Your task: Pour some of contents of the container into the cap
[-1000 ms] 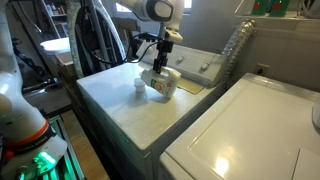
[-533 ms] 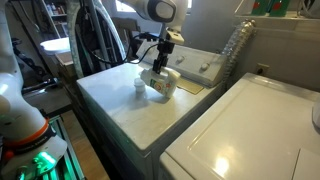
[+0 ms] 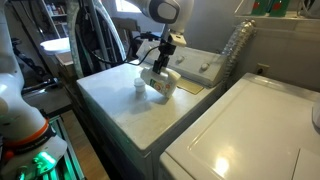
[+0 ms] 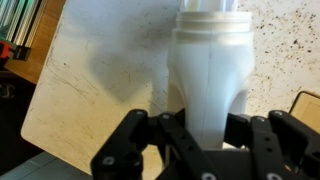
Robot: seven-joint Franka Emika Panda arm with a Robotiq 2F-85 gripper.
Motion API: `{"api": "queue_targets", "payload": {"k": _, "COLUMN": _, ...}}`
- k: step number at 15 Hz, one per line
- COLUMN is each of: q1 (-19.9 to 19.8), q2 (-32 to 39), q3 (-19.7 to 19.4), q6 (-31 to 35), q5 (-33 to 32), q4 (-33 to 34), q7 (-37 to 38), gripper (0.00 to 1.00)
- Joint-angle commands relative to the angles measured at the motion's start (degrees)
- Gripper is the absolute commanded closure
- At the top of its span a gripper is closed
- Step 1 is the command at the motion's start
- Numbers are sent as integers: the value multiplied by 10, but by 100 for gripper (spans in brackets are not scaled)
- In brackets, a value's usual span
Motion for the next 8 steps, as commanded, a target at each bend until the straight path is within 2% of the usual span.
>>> {"api": "queue_targets", "payload": {"k": 1, "q1": -12, "q2": -18, "q3": -3, "q6": -37, "q5": 31, "q4": 6, "q7": -24, "gripper": 100}}
{"api": "queue_targets", "payload": {"k": 8, "q1": -23, "q2": -19, "q3": -9, "q6": -53, "q5": 60, "q4": 4, "q7": -48, "gripper": 100}}
